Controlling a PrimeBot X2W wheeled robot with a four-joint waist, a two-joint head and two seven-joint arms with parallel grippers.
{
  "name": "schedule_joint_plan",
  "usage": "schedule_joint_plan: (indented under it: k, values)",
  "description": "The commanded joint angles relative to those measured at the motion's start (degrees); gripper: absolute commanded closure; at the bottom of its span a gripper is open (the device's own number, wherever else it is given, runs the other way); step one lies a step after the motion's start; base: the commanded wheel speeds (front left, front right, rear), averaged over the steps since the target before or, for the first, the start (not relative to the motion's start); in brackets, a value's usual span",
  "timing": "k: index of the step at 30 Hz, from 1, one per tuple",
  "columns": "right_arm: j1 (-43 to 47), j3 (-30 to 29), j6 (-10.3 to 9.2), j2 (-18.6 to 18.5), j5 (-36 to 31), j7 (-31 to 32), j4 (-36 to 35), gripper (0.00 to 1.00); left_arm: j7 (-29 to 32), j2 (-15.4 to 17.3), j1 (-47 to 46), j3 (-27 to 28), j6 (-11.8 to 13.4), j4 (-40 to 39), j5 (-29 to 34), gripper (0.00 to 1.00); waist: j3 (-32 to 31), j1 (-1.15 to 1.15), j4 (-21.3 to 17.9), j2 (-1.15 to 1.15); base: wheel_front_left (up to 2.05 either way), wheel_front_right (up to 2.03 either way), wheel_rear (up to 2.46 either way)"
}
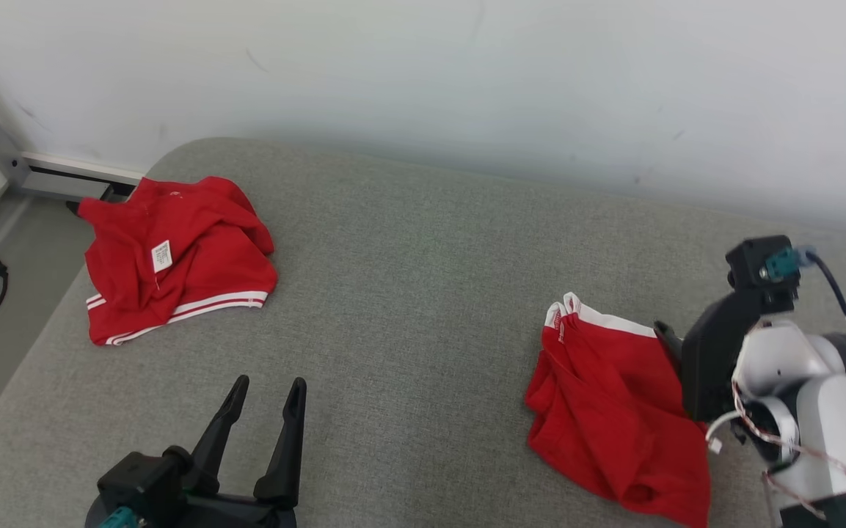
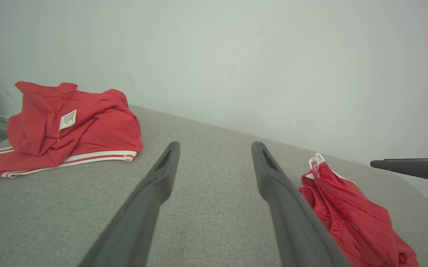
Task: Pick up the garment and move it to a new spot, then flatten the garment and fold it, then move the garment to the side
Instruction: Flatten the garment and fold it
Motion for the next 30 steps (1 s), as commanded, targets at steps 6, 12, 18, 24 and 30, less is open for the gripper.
schedule_joint_plan:
  k: [6, 12, 18, 24, 30]
  values:
    - [8.59, -0.3, -0.1, -0.22, 2.3, -7.53, -3.61, 0.54, -0.7, 0.24, -1.06, -0.21, -0.38, 0.58, -0.42, 0.0, 0.76, 0.0, -0.38, 0.0, 0.0, 0.0, 0.0]
    - [13.97, 0.24, -0.1, -0.22, 5.42, -11.47, -3.43, 1.0, -0.79, 0.56, -1.47, -0.35, -0.4, 0.9, -0.49, 0.0, 0.8, 0.0, -0.18, 0.0, 0.0, 0.0, 0.0]
    - [15.37, 0.54, -0.1, -0.2, 5.63, -10.47, -2.26, 1.0, -0.4, 0.86, -1.52, -0.63, -0.22, 0.76, -0.55, 0.0, 0.79, 0.0, -0.02, 0.0, 0.0, 0.0, 0.0]
    - [13.6, 1.26, -0.1, -0.17, 5.25, -11.48, 1.42, 1.0, -0.26, 0.94, -1.64, -1.12, -0.51, 0.92, -0.6, 0.0, 0.79, 0.0, 0.8, 0.0, 0.0, 0.0, 0.0]
    - [12.11, 5.09, -0.1, -0.19, 7.02, -12.04, 4.68, 1.0, -0.1, 1.12, -1.37, -1.39, -0.38, 0.93, -0.84, 0.0, 0.47, 0.0, 2.08, 0.0, 0.0, 0.0, 0.0]
